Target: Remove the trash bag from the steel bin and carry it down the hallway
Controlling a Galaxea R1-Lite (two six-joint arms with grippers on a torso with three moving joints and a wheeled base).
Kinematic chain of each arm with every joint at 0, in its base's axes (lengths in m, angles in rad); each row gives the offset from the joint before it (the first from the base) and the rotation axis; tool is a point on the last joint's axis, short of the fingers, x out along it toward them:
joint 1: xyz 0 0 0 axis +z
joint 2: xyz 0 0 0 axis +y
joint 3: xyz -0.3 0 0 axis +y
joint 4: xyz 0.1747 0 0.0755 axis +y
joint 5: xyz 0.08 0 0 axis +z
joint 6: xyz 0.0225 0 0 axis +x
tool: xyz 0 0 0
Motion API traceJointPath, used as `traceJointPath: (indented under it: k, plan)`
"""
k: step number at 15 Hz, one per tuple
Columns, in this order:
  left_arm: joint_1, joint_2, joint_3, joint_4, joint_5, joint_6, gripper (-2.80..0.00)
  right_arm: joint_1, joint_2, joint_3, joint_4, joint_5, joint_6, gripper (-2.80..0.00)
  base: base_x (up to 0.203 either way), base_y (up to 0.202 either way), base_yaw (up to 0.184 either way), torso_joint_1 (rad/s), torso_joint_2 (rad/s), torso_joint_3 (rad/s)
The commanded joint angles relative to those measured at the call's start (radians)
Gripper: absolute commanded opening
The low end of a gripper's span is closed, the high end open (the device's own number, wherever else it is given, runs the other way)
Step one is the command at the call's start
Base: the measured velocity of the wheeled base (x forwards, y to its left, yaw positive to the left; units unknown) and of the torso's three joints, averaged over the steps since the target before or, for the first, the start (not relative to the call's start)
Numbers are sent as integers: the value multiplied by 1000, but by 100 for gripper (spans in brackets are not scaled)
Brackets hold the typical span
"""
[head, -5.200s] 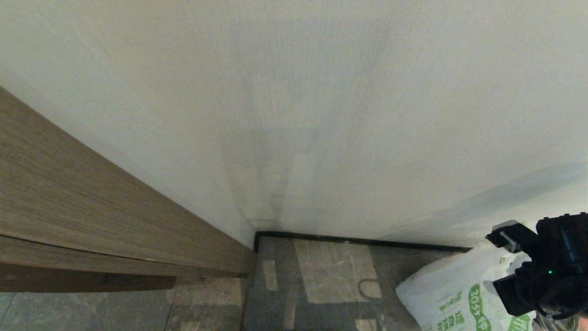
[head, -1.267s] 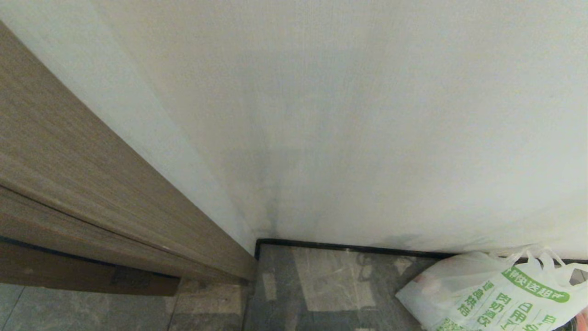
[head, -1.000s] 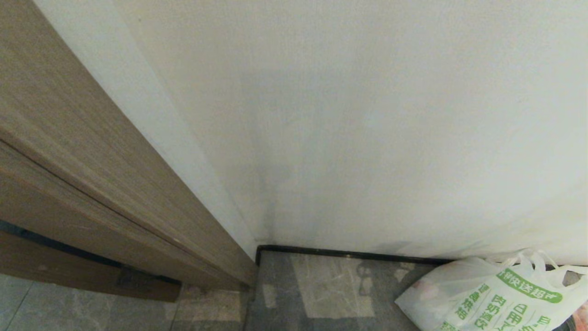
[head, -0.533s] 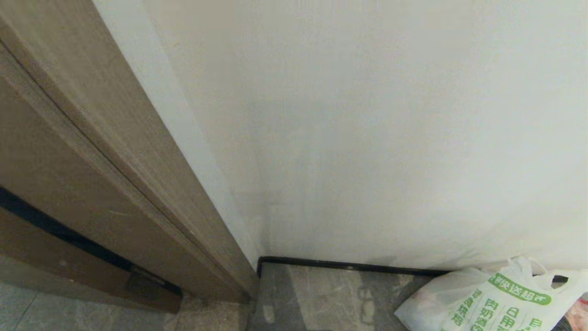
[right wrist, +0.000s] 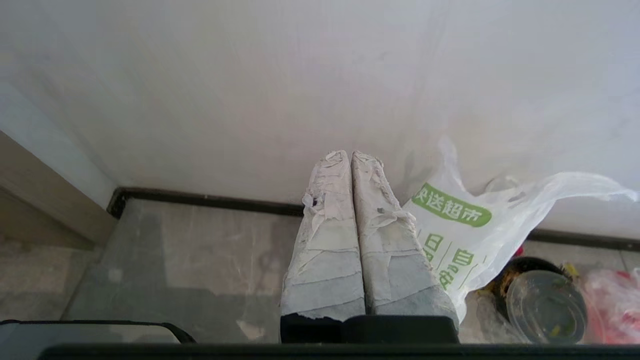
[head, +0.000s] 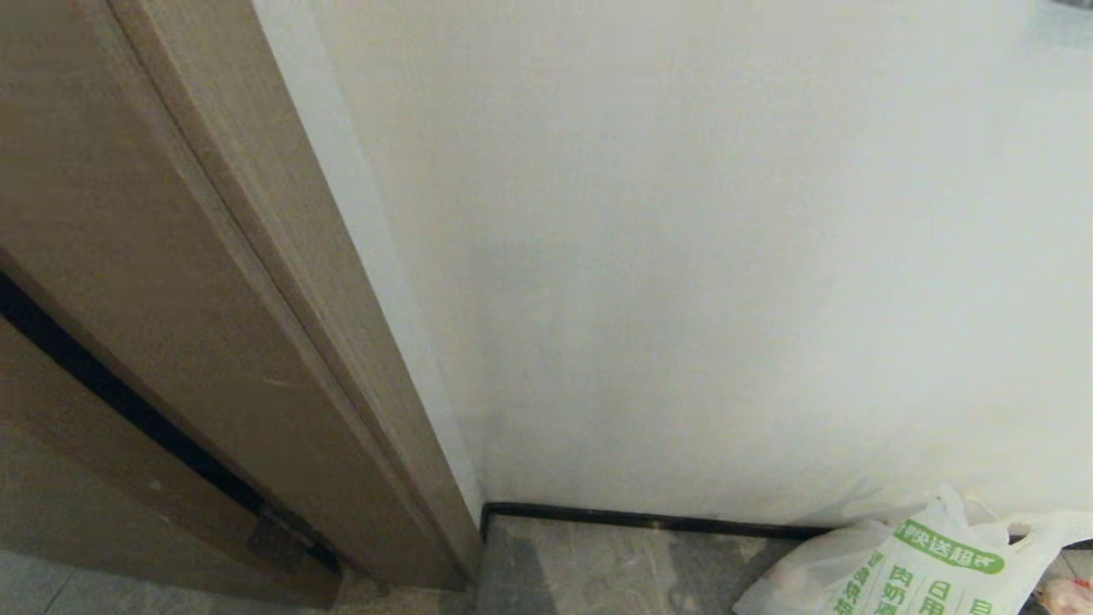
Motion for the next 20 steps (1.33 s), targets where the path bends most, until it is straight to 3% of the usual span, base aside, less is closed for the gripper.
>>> traceJointPath:
  k: [1,10,20]
  plan:
    - [0,-3,2,-1,0,-1,-280,0,3,0,-1,0,1,-280,0,0,0,2,-2,194]
    - [0,-2,2,1,0,-1,-280,0,3,0,-1,0,3,-280,0,0,0,2,2,199]
    - [0,-2,2,1,0,-1,-280,0,3,0,-1,0,-4,-280,0,0,0,0,0,18]
